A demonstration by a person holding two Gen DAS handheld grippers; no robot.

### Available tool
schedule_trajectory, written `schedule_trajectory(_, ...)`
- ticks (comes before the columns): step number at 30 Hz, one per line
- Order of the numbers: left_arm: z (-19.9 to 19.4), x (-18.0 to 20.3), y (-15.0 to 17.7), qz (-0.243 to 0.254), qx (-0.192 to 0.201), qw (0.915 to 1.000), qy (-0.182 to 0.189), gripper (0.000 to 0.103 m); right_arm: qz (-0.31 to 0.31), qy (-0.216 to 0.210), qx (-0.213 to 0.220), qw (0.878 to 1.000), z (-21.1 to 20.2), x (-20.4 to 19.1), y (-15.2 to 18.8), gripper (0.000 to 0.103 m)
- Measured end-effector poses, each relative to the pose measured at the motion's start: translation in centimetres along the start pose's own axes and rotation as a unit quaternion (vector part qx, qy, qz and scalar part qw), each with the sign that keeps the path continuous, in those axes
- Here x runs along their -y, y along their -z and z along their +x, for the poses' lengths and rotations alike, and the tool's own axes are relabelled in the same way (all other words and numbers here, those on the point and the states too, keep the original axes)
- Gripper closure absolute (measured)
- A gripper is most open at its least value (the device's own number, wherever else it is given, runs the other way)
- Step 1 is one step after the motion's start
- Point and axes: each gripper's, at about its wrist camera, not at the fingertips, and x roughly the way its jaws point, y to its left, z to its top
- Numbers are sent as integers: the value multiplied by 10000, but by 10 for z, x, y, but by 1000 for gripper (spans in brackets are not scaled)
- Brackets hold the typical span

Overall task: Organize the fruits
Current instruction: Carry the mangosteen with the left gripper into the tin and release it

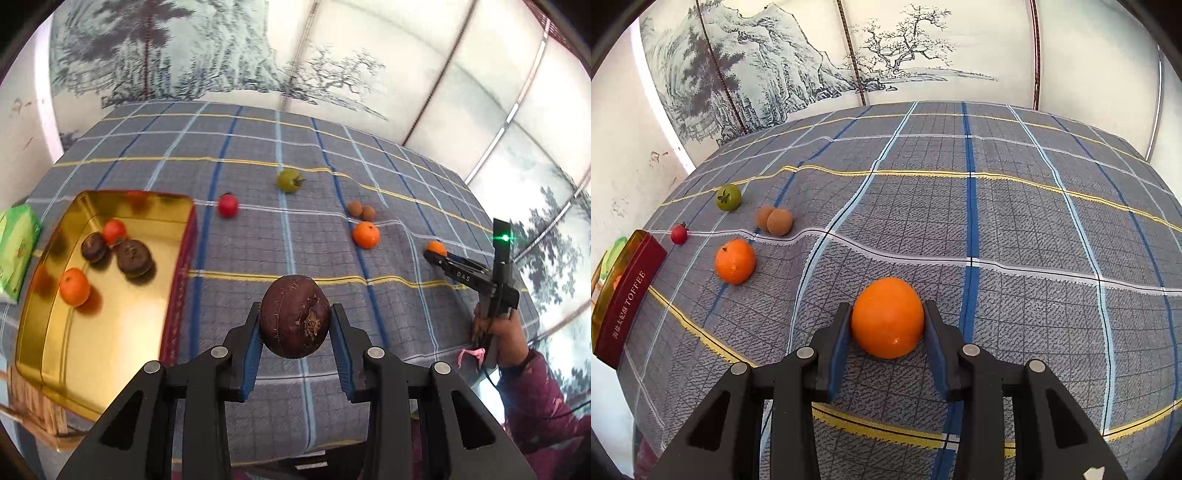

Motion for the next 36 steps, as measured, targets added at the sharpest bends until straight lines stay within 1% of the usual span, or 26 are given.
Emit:
schedule_trajectory(8, -13, -16, 8, -186, 131, 9997, -112, 67, -52, 73, -8, 10000, 0, -3, 1, 66)
schedule_trajectory(26, -31, -58, 24, -624, 274, 9971, -351, 67, -160, 197, -30, 9997, 1, -7, 0, 65)
schedule_trajectory(31, -38, -74, 29, -810, 346, 9953, -408, 67, -209, 249, -39, 9995, 1, -9, 0, 65)
schedule_trajectory(36, -42, -97, 38, -1070, 339, 9921, -557, 67, -240, 280, -45, 9993, 1, -9, 0, 65)
